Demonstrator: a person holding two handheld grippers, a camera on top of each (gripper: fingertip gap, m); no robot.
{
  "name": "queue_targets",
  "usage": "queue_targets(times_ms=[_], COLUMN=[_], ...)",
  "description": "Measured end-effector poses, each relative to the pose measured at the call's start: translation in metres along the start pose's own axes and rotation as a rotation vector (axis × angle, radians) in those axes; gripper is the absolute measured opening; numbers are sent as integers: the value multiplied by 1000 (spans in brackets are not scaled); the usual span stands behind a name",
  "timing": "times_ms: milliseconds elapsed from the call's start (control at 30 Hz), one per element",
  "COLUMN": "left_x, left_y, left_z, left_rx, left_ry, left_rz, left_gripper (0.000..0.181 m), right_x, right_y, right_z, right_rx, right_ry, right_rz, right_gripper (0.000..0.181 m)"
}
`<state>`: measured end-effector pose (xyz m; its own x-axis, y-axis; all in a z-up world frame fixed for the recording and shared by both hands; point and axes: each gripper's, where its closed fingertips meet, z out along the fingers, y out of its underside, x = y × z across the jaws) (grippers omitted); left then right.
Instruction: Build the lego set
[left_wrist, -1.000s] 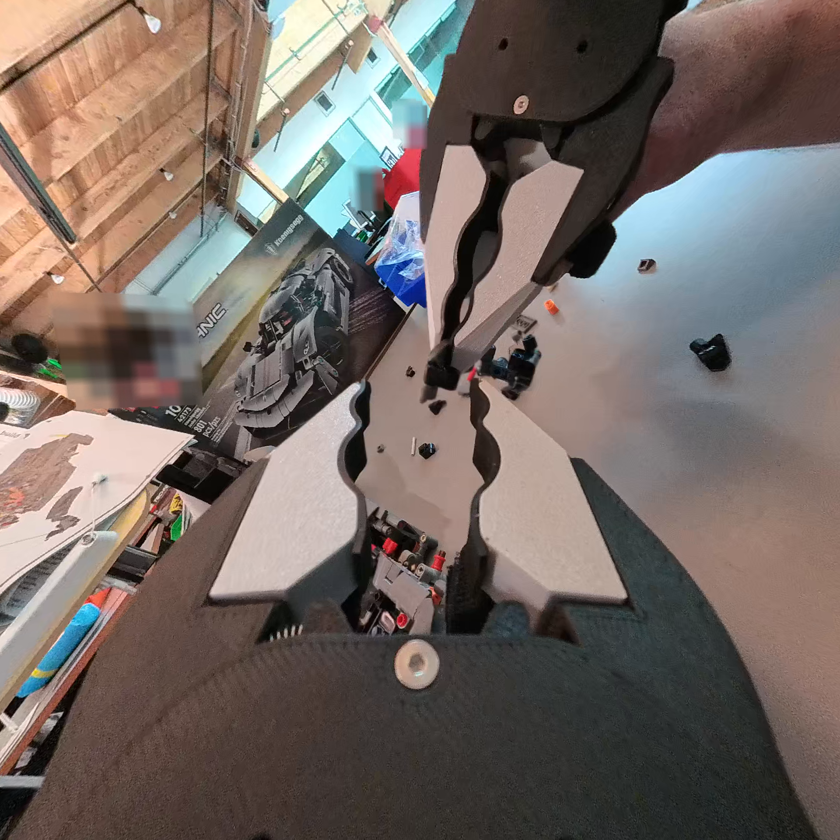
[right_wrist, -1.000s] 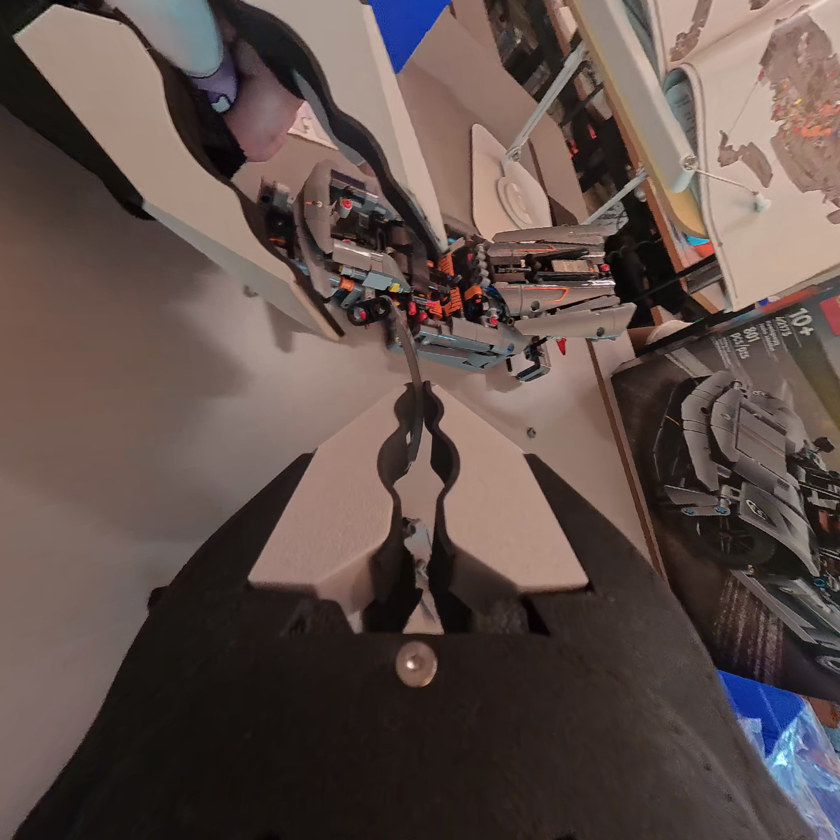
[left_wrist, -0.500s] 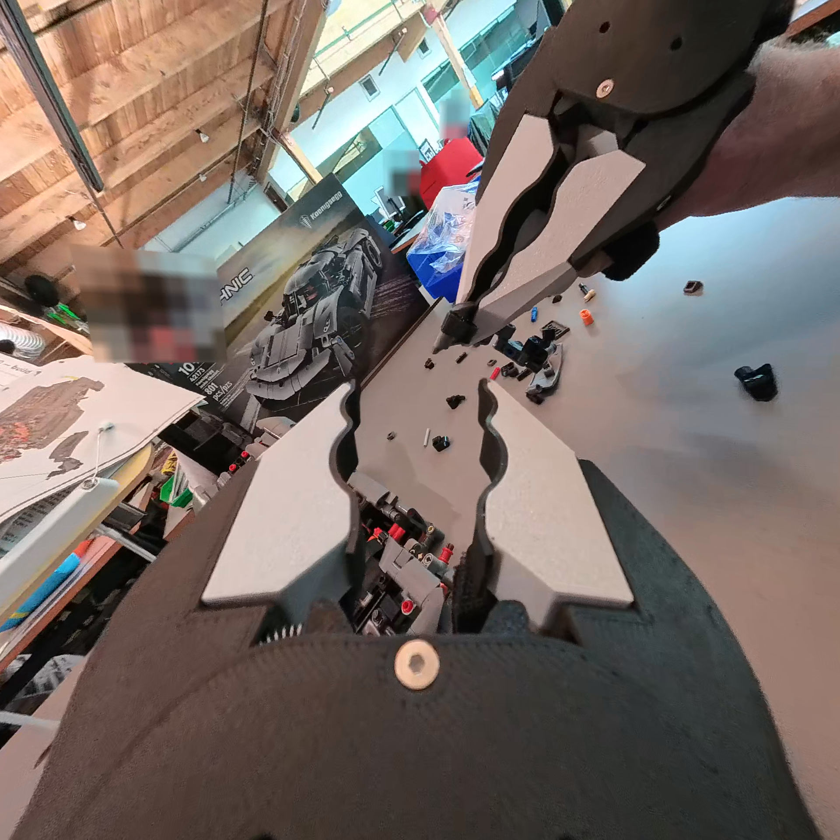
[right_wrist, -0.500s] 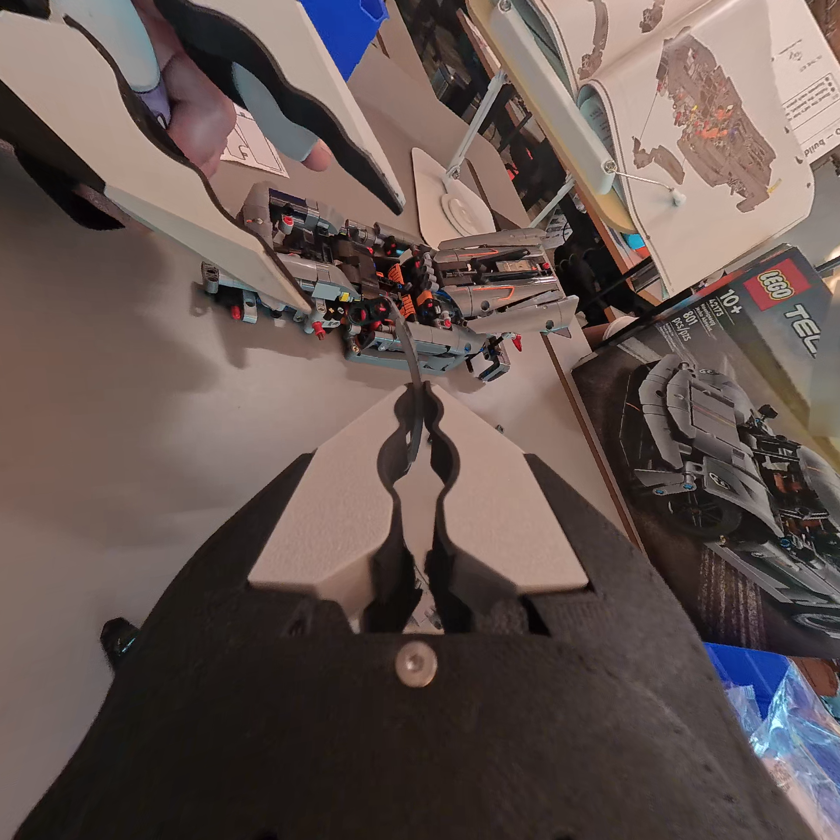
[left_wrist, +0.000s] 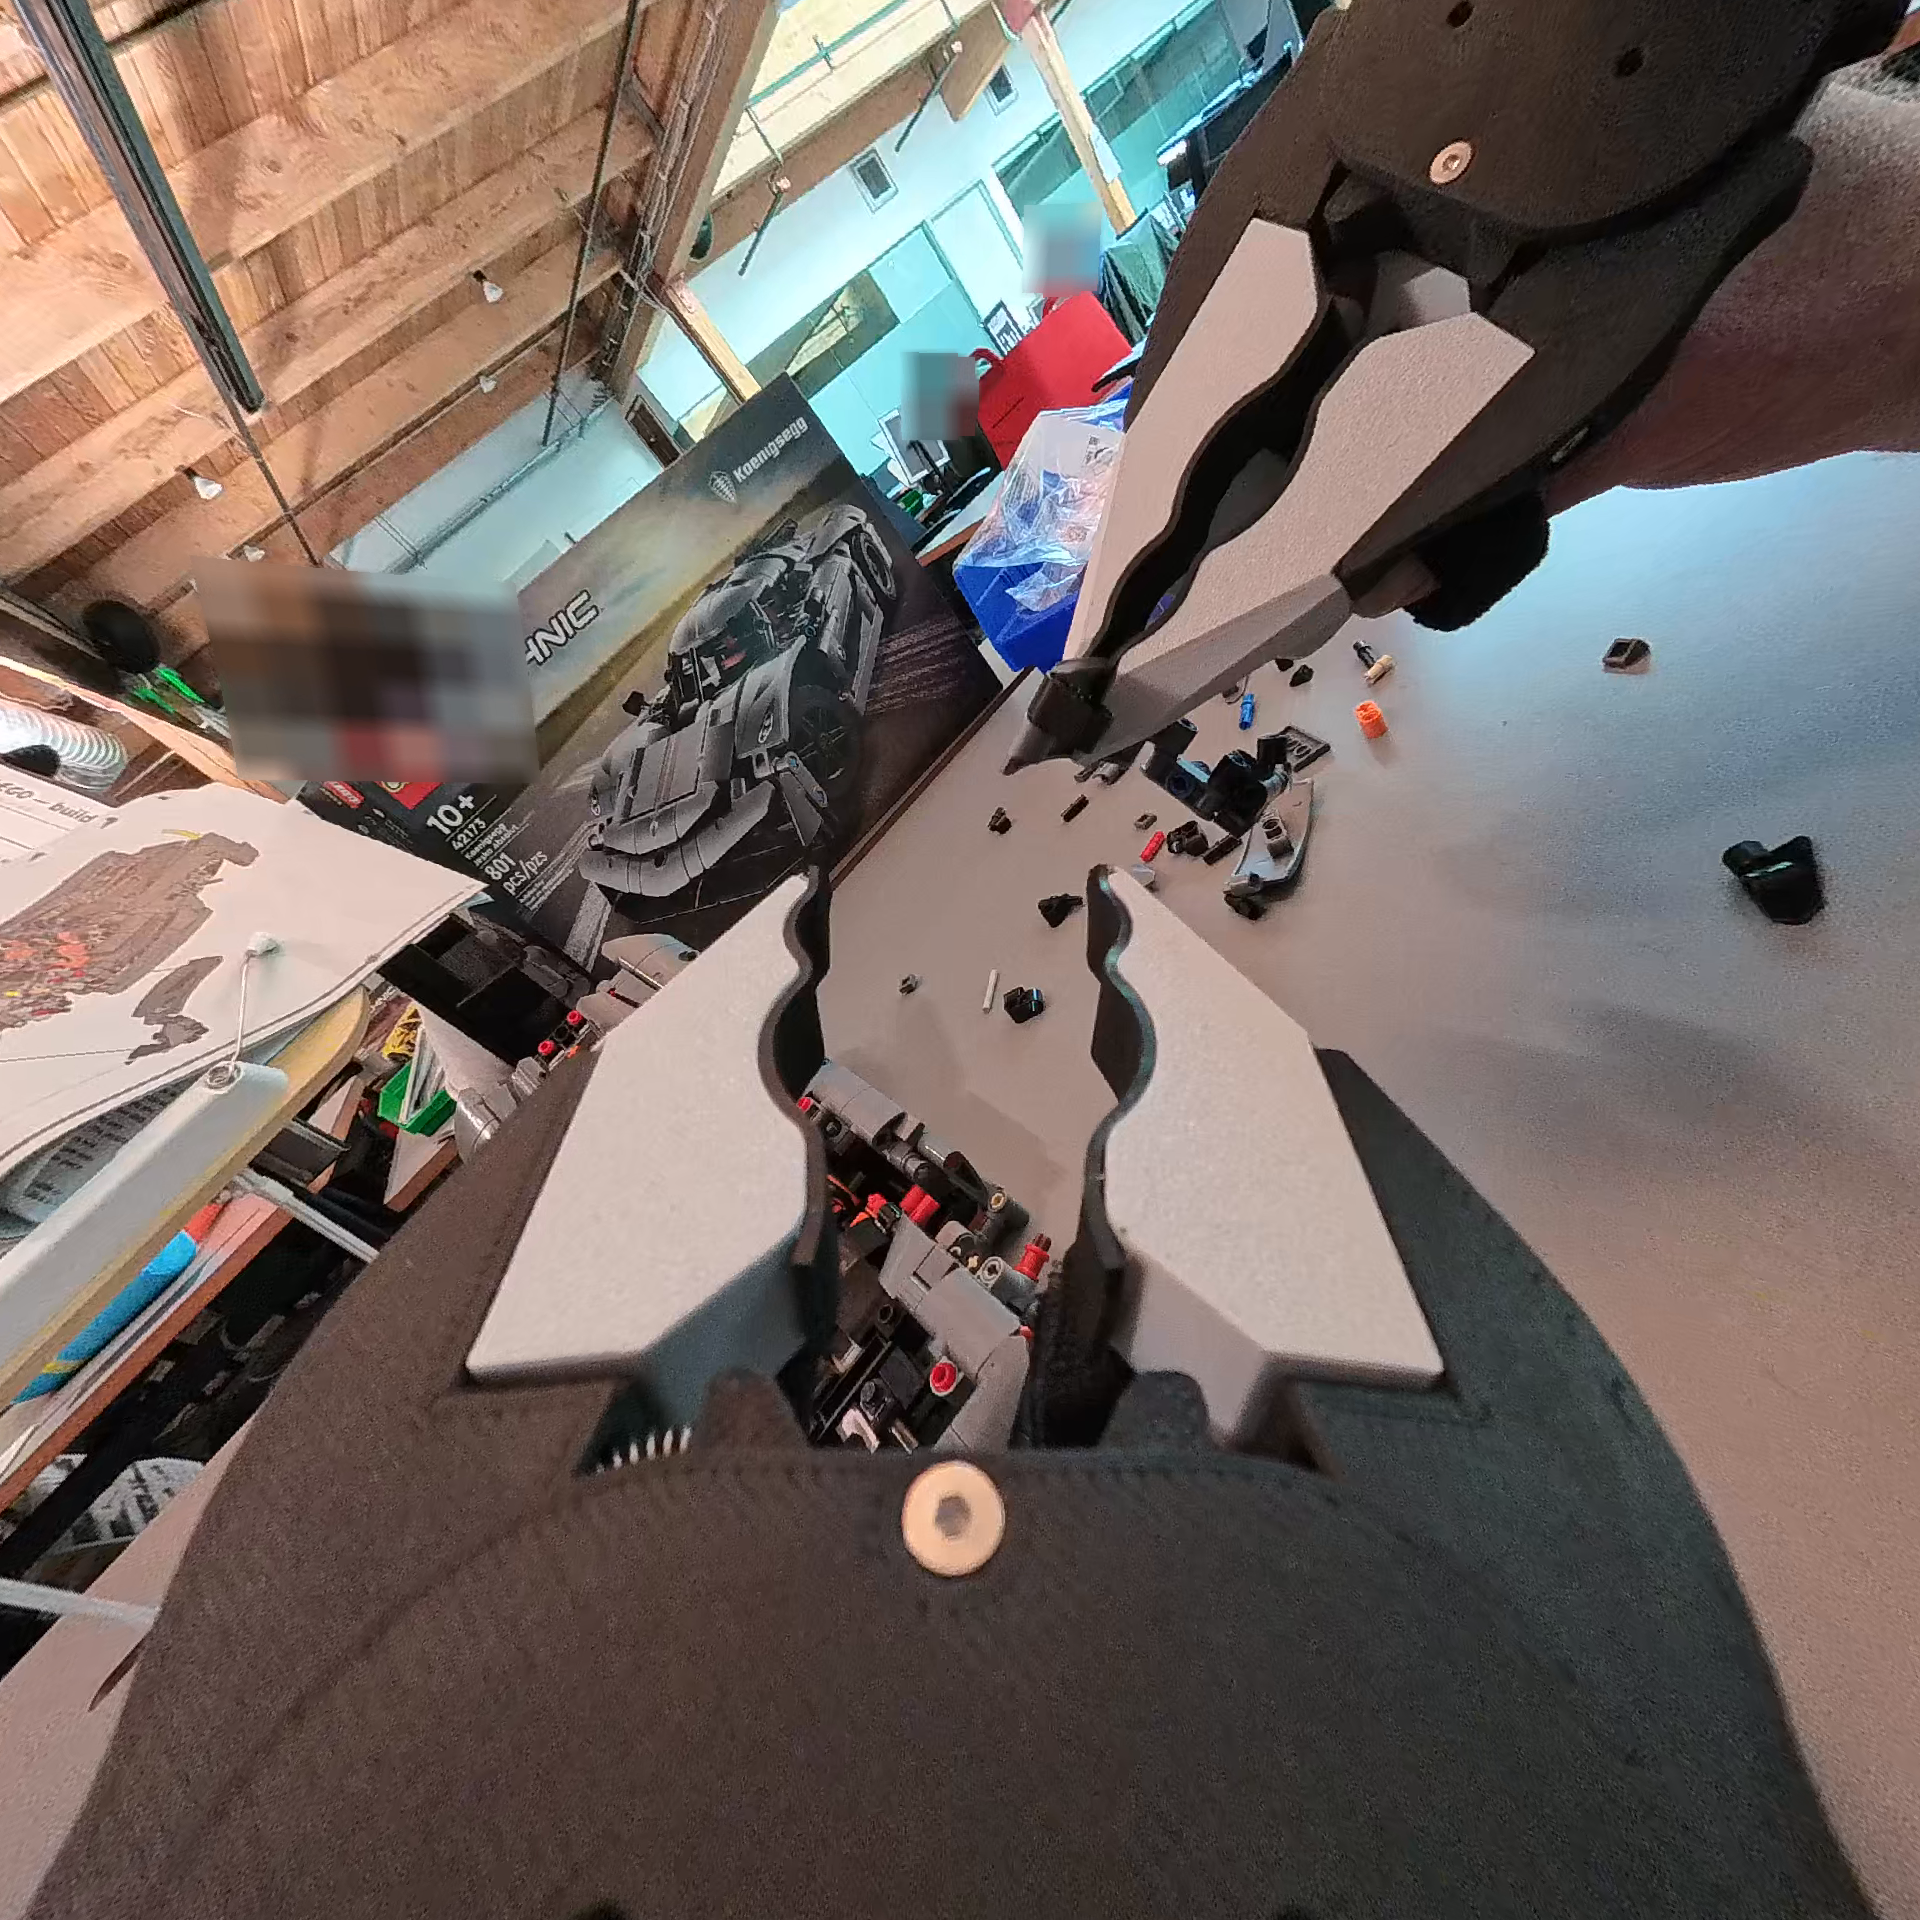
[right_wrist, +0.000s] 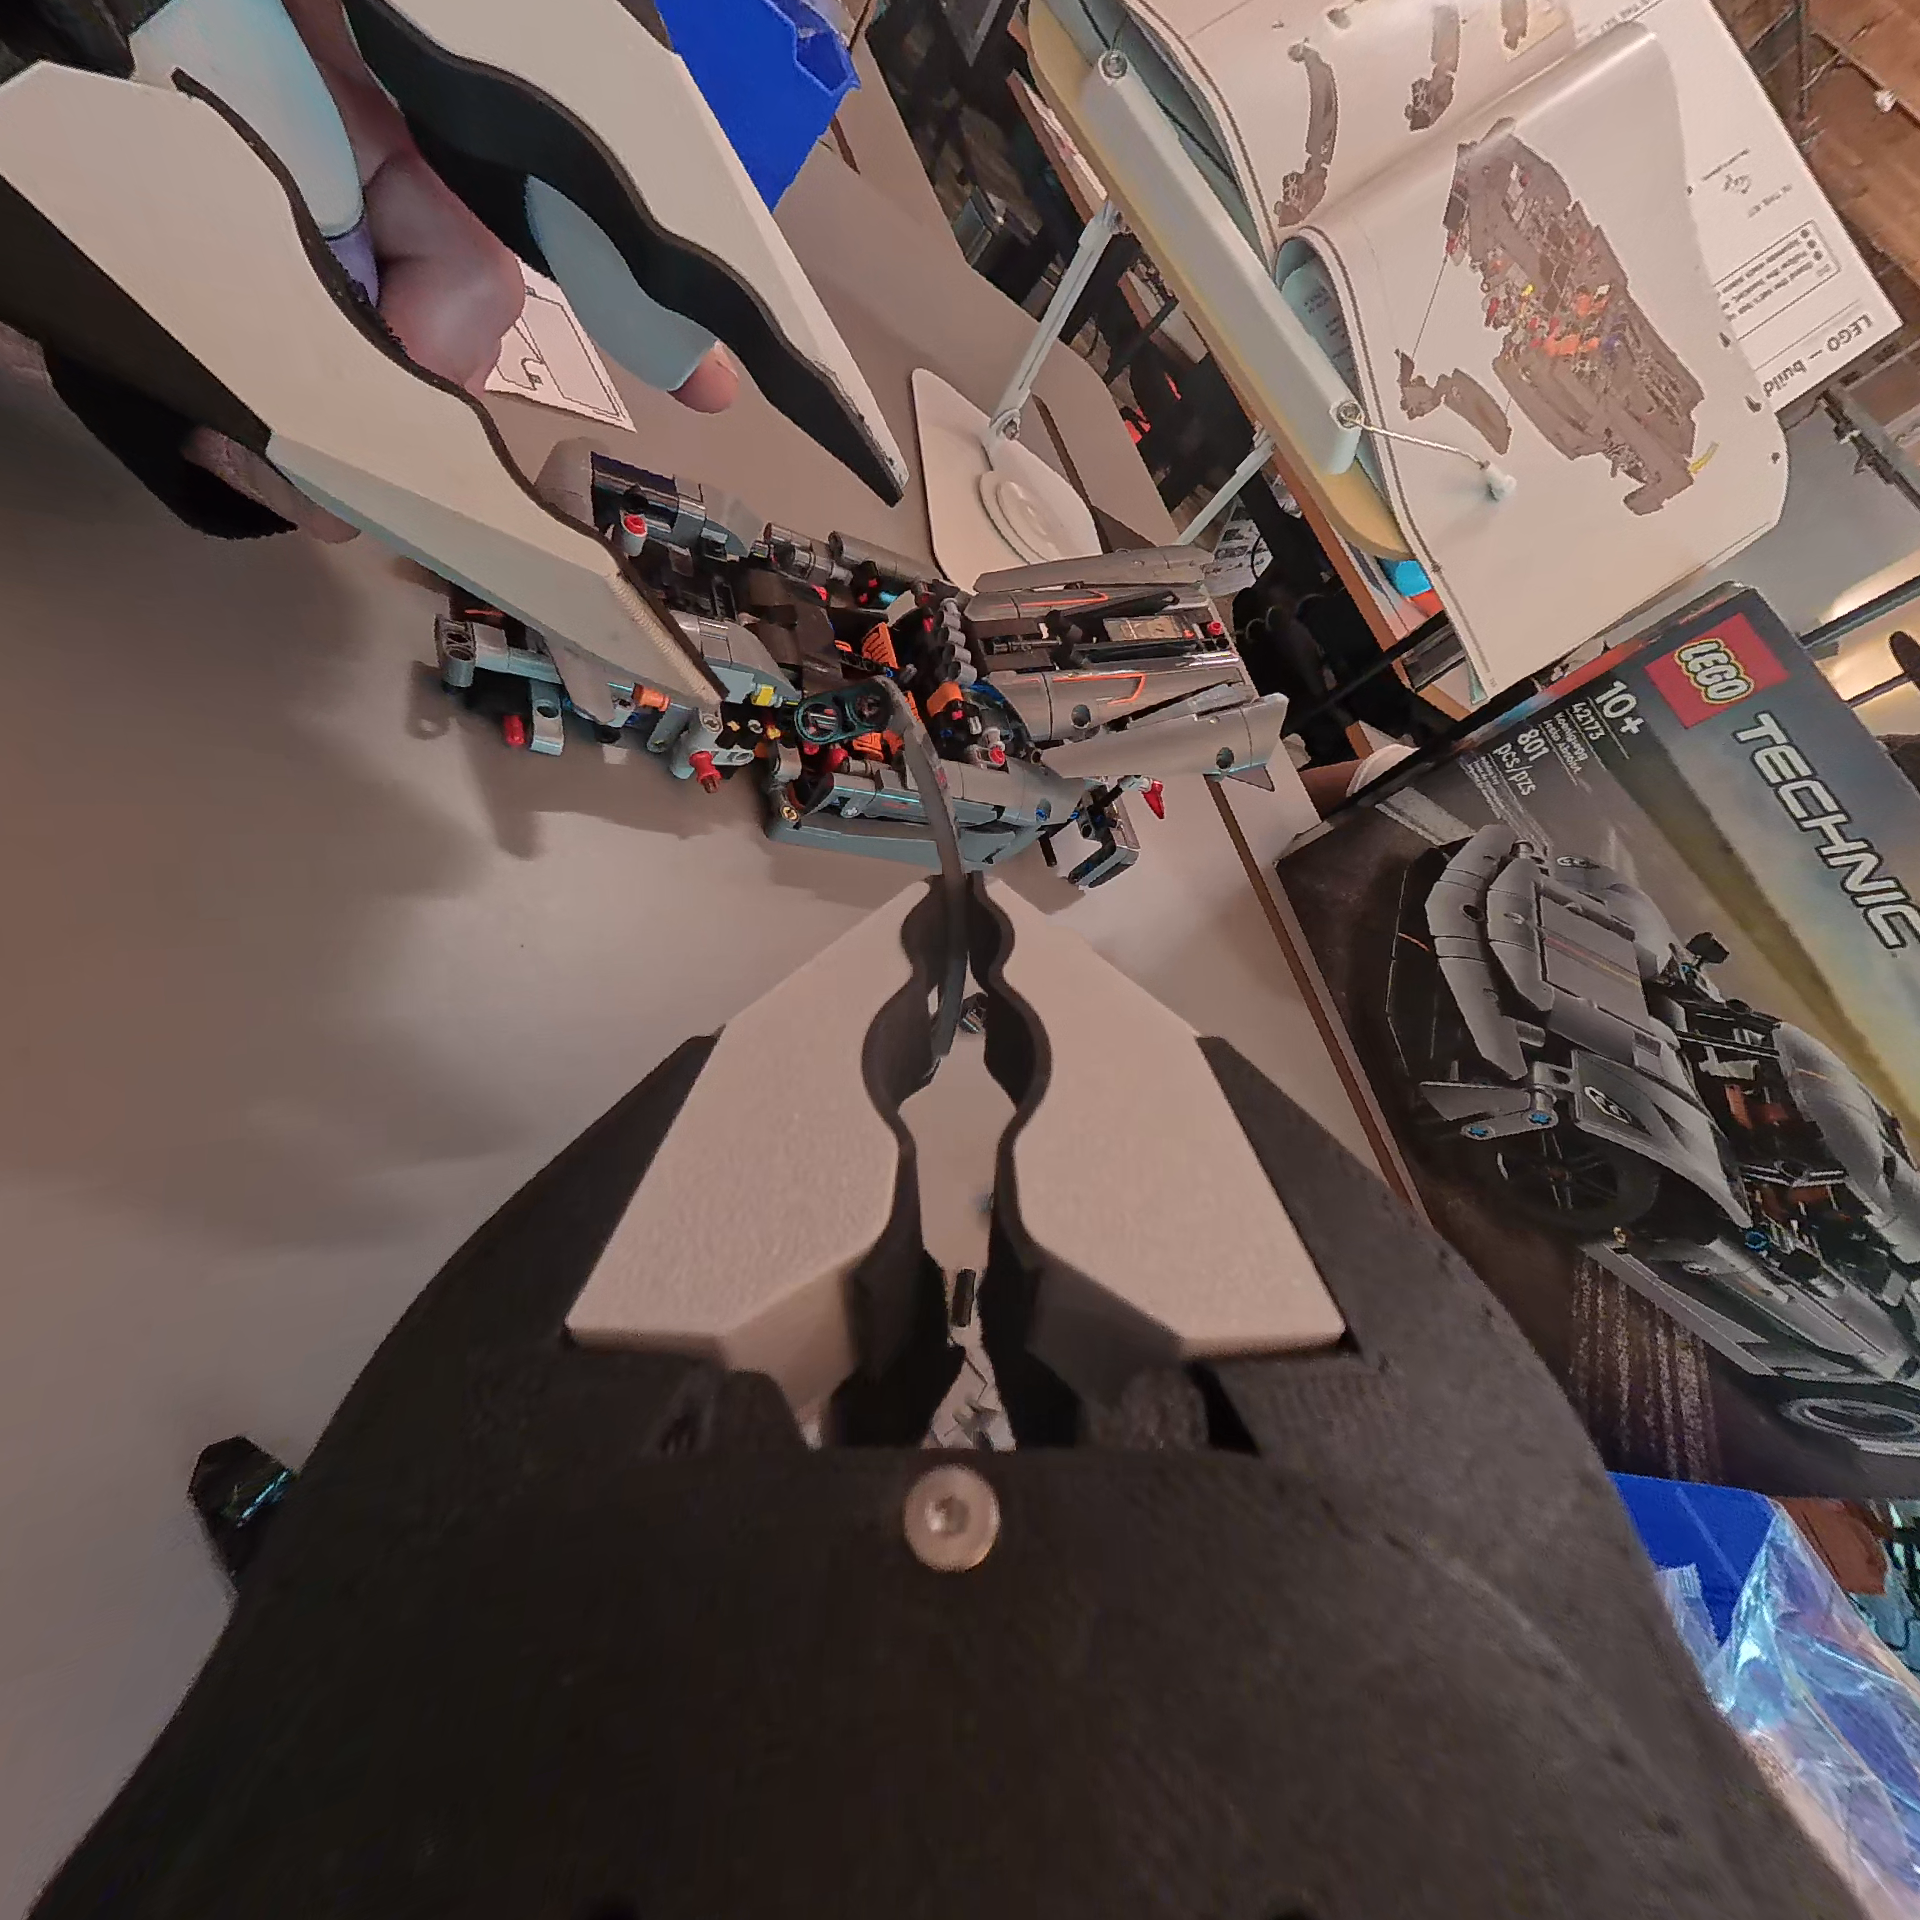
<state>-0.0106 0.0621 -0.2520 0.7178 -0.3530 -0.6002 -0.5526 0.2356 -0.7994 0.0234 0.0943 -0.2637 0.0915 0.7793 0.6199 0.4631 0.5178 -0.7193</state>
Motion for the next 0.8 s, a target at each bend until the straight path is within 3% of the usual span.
queue_targets(times_ms=[800], left_x=[-2], left_y=[1], left_z=[1], left_rx=[-2], left_ry=[-14], left_rz=[0], left_gripper=[46], right_x=[1], right_y=[-4], right_z=[-1], right_rx=[34], right_ry=[-1], right_rz=[17], right_gripper=[0])
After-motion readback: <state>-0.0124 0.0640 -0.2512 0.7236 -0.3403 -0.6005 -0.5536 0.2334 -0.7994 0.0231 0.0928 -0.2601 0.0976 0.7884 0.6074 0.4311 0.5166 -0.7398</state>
